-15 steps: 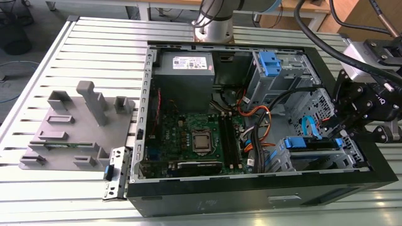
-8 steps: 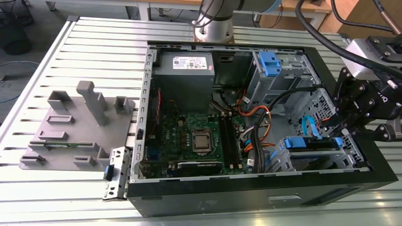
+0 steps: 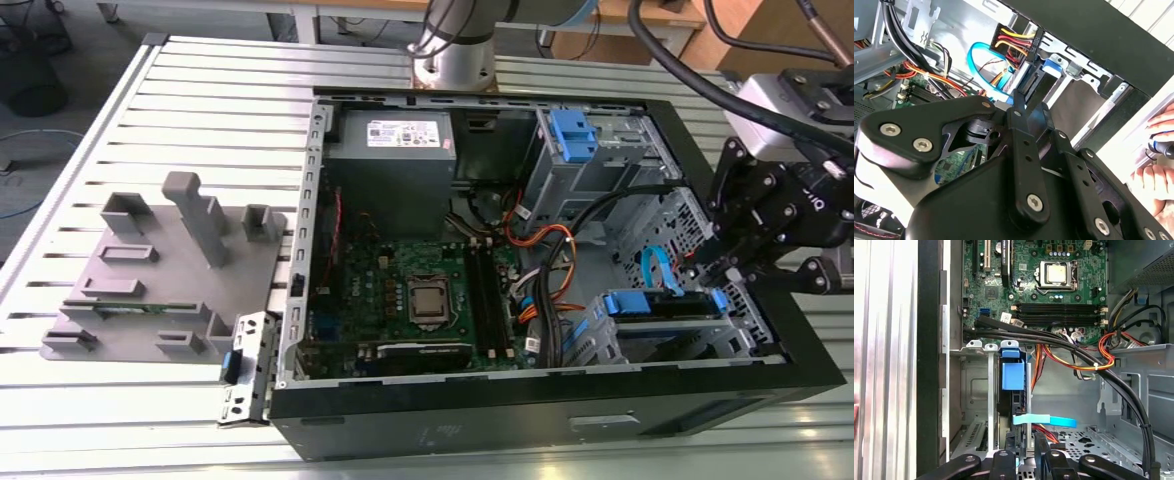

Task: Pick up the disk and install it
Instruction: 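Insert the second disk wire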

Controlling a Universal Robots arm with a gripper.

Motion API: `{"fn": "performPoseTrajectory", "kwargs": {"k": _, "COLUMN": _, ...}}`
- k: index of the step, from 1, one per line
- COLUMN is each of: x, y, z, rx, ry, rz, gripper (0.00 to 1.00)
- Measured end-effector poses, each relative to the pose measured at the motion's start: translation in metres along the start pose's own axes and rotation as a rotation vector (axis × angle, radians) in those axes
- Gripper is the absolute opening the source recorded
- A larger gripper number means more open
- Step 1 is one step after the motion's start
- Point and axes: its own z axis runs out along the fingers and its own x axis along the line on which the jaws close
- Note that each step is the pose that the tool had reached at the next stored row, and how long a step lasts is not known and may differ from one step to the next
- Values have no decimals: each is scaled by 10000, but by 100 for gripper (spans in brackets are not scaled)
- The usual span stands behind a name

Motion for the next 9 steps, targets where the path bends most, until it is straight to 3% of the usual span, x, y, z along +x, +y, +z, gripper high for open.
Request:
{"fn": "performPoseTrajectory", "kwargs": {"k": 5, "x": -37, "y": -14, "z": 3, "rx": 0, "ry": -3, "rz": -1, "gripper": 29}}
{"fn": "performPoseTrajectory", "kwargs": {"k": 9, "x": -46, "y": -61, "z": 2, "rx": -1, "ry": -2, "rz": -1, "gripper": 29}}
